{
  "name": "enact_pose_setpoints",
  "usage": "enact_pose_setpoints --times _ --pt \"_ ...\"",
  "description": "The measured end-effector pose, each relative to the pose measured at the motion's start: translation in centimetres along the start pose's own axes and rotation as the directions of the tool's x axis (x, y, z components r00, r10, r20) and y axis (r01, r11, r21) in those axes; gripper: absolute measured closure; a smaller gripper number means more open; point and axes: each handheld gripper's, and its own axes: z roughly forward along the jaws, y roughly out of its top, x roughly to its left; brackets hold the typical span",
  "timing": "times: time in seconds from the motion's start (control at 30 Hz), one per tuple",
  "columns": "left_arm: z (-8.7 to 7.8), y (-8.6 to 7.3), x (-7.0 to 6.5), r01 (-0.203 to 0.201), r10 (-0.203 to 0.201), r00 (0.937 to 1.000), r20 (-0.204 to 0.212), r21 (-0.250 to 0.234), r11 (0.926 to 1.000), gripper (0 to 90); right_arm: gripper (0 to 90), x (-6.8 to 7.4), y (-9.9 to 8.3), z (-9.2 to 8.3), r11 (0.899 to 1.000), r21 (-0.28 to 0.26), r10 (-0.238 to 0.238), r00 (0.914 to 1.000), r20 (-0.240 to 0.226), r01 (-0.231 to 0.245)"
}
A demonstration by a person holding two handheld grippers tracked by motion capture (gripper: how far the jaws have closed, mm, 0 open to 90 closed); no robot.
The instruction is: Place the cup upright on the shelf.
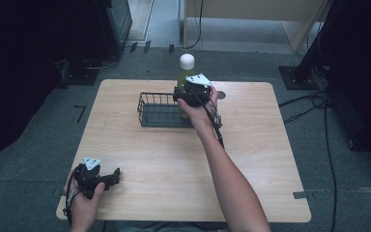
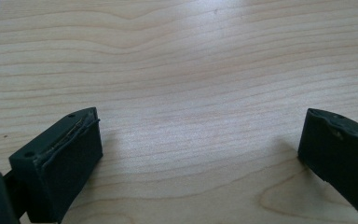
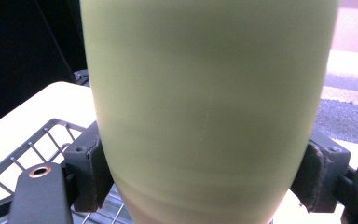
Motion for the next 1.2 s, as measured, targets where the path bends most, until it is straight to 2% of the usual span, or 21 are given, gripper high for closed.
enact_pose_setpoints --times 0.1,0.4,0.57,0.8,1.2 --pt "0.0 0.0 0.0 0.0 0.0 1.0 0.0 0.0 1.0 0.0 20.6 0.1 -0.1 0.0 1.0 -0.005 -0.012 0.9999 -0.005 0.012" --pt "0.0 0.0 0.0 -0.002 0.002 1.0 0.0 0.002 1.0 0.0 19.5 -0.5 -0.3 -0.4 1.0 -0.003 0.015 0.9993 -0.034 -0.015" --pt "0.0 0.0 0.0 -0.002 0.002 1.0 0.0 0.002 1.0 0.0 13.8 -0.9 -0.4 -0.3 0.999 0.02 0.036 0.9975 -0.061 -0.035" --pt "0.0 0.0 0.0 -0.002 0.002 1.0 0.0 0.002 1.0 0.0 12.6 -1.0 -0.5 -0.6 1.0 0.013 0.028 0.9976 -0.063 -0.028" --pt "0.0 0.0 0.0 -0.002 0.002 1.0 0.0 0.002 1.0 0.0 0.0 -1.9 -0.7 -1.9 1.0 0.005 0.028 0.9966 -0.078 -0.027"
